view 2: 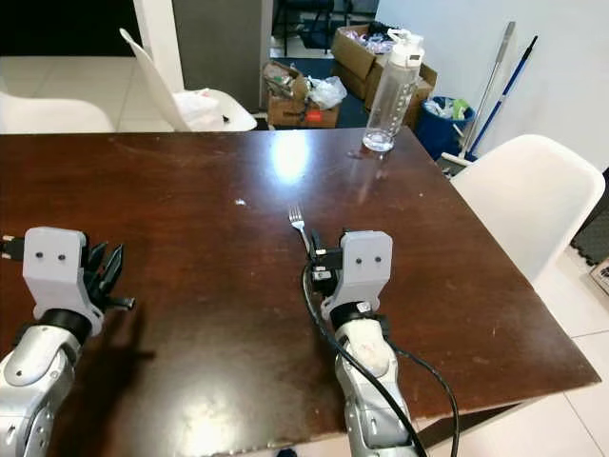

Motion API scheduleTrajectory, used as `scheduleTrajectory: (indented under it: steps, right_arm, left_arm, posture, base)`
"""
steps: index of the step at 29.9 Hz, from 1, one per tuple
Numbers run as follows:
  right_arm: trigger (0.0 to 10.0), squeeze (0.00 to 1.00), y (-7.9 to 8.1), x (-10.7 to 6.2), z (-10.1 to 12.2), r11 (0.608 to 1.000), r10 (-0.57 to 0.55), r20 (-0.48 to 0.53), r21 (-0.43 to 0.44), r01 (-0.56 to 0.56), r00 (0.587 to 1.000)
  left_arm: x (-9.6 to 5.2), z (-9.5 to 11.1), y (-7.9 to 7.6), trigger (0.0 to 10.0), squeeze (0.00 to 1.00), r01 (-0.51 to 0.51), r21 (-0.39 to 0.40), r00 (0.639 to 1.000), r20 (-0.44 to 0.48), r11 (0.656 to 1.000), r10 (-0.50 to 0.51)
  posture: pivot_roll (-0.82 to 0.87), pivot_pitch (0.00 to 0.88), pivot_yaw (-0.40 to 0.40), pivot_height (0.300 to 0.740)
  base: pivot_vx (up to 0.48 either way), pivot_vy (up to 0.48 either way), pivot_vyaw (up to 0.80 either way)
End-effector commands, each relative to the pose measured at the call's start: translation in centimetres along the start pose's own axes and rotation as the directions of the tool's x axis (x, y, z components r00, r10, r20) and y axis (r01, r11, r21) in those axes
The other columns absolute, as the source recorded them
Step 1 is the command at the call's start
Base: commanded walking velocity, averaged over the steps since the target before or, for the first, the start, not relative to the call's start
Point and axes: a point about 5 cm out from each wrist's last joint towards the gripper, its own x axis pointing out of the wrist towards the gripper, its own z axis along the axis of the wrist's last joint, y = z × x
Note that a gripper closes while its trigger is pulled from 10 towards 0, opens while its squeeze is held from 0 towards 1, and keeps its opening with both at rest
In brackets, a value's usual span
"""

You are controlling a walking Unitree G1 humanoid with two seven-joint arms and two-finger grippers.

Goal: Setting the table

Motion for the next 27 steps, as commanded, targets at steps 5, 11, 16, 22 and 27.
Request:
scheduleTrajectory:
  steps: [5, 11, 16, 22, 27]
  right_arm:
    - [10.0, 0.0, -0.22, -0.14, -0.43, 1.0, -0.009, -0.02, 0.0, 0.009, 1.0]
    - [10.0, 0.0, -0.22, -0.18, -0.47, 1.0, -0.011, -0.022, 0.001, 0.011, 1.0]
    - [10.0, 0.0, -0.22, -0.19, -0.5, 1.0, -0.011, -0.024, 0.002, 0.011, 1.0]
    - [10.0, 0.0, -0.23, -0.17, -0.54, 1.0, -0.011, -0.026, 0.004, 0.011, 1.0]
    - [10.0, 0.0, -0.2, -0.13, -0.61, 1.0, -0.014, -0.033, 0.013, 0.015, 0.999]
  left_arm:
    - [-0.16, -0.68, 0.0, 10.0, 0.0, -0.004, -0.002, 1.0, -0.027, 1.0, 0.004]
    - [-0.17, -0.67, 0.03, 10.0, 0.0, -0.005, -0.001, 1.0, -0.027, 1.0, 0.005]
    - [-0.19, -0.68, 0.02, 10.0, 0.0, -0.006, -0.002, 1.0, -0.027, 1.0, 0.006]
    - [-0.19, -0.68, -0.02, 10.0, 0.0, -0.006, -0.003, 1.0, -0.028, 1.0, 0.006]
    - [-0.17, -0.69, -0.03, 10.0, 0.0, -0.005, -0.001, 1.0, -0.027, 1.0, 0.005]
  posture:
    - [0.0, 0.026, 0.011, 0.74]
    - [0.0, 0.028, 0.011, 0.74]
    - [0.0, 0.028, 0.011, 0.74]
    - [0.0, 0.03, 0.01, 0.74]
    - [0.0, 0.031, 0.011, 0.74]
  base:
    - [-0.31, 0.0, 0.0]
    - [-0.308, 0.0, 0.0]
    - [-0.309, 0.0, 0.0]
    - [-0.305, 0.0, 0.0]
    - [-0.099, 0.0, 0.0]
